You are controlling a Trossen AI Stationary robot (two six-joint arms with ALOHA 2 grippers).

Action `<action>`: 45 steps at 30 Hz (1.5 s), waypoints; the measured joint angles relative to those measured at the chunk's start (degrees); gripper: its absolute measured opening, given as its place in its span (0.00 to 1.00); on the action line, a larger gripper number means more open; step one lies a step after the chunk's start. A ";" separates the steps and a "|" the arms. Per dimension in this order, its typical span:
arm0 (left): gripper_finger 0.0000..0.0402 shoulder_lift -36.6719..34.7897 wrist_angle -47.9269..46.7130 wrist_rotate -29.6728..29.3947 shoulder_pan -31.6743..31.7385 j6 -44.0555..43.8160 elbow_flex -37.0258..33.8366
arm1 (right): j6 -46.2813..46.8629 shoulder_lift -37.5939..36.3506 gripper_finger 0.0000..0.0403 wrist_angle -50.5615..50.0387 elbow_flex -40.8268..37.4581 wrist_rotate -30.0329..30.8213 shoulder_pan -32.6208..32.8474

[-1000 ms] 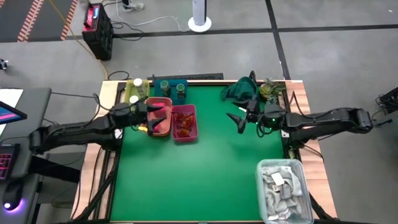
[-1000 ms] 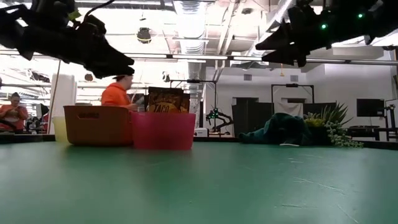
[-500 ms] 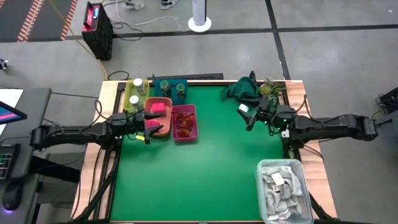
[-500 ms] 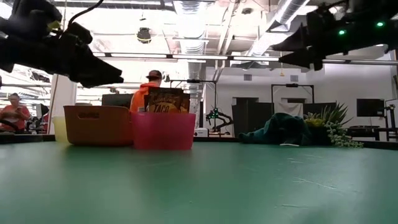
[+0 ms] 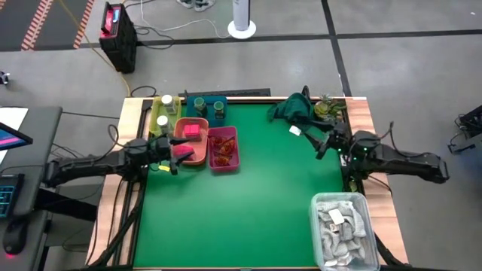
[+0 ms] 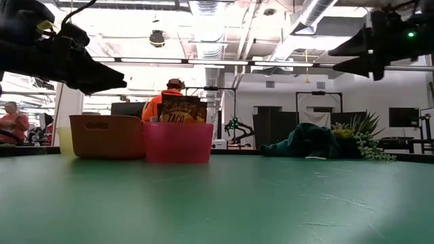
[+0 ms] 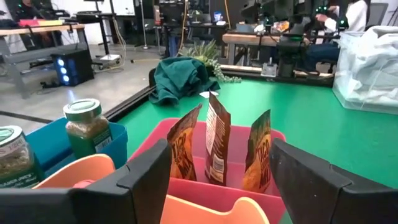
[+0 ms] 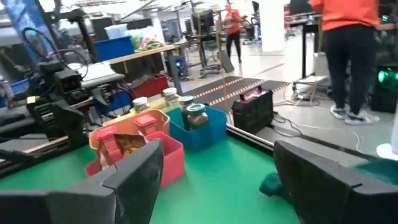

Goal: Sort spices by type
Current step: Return to Home Position

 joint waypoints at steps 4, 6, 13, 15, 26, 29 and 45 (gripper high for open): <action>0.63 -3.17 -2.63 0.04 -0.11 -0.24 -0.31 | 0.84 -6.84 0.82 -1.96 -4.05 0.01 0.00; 0.63 -4.64 -2.78 0.42 -0.56 -0.36 -1.14 | 0.78 -9.79 0.82 -1.89 -7.02 0.02 0.00; 0.63 -9.18 -4.62 1.55 -2.95 0.70 -2.65 | 1.09 -10.31 0.82 5.71 -11.44 -0.60 -0.12; 0.63 -9.76 -4.16 1.58 -3.06 0.91 -2.69 | 0.86 -10.66 0.82 7.59 -11.53 -0.64 0.37; 0.63 -9.99 -5.26 1.18 -3.04 -3.59 -2.84 | 12.87 -11.04 0.82 5.23 -11.42 -0.64 0.50; 0.63 -9.99 -5.26 1.18 -3.04 -2.50 -2.85 | 14.01 -11.04 0.82 4.37 -11.37 -0.66 0.50; 0.63 -9.99 -5.32 1.18 -3.04 -2.76 -2.93 | 14.10 -10.80 0.82 3.77 -11.29 -0.67 0.50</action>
